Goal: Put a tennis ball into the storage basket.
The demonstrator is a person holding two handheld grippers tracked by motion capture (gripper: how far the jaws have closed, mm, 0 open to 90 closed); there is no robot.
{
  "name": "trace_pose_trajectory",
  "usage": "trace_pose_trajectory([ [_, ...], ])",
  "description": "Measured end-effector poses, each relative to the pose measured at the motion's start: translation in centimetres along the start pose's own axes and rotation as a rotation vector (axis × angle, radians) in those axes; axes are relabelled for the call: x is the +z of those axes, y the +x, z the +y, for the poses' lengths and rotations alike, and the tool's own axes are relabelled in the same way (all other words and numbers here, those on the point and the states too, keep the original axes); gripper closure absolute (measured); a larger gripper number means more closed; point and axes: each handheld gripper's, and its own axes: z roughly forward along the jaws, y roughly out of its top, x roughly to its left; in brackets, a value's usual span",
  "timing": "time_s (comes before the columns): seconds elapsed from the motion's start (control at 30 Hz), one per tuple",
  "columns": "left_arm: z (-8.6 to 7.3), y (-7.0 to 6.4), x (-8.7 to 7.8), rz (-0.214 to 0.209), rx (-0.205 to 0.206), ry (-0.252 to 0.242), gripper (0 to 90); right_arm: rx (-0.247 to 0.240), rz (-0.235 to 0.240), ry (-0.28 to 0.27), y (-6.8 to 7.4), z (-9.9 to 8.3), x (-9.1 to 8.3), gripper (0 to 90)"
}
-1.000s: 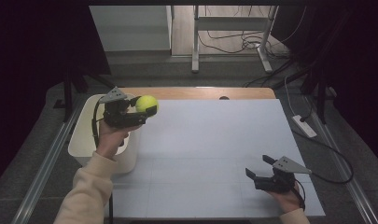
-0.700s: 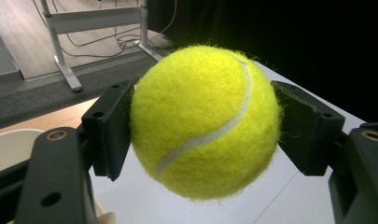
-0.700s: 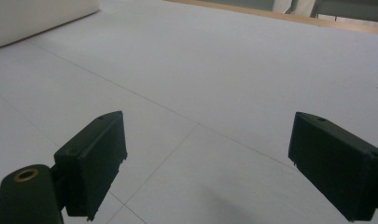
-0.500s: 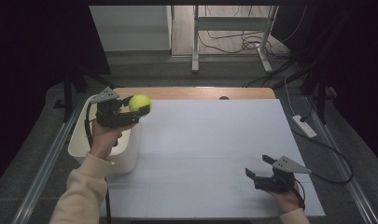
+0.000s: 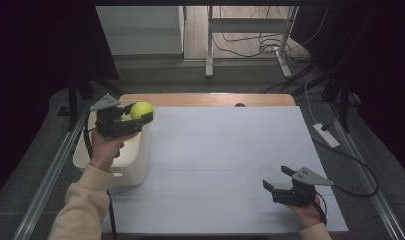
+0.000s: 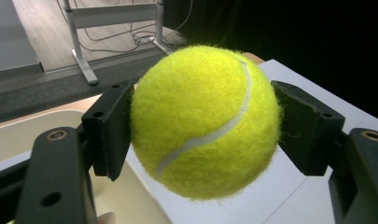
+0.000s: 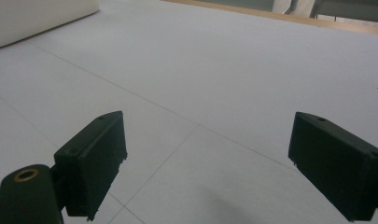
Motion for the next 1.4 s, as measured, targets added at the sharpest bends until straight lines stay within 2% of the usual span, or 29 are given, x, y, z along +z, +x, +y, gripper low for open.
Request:
trace_pose_trajectory([
  [1.4, -1.6, 3.8, -2.0, 0.136, -0.044, 0.067, 27.2, -0.006, -0.003, 0.005, 0.0, 0.0, 0.0, 11.2],
])
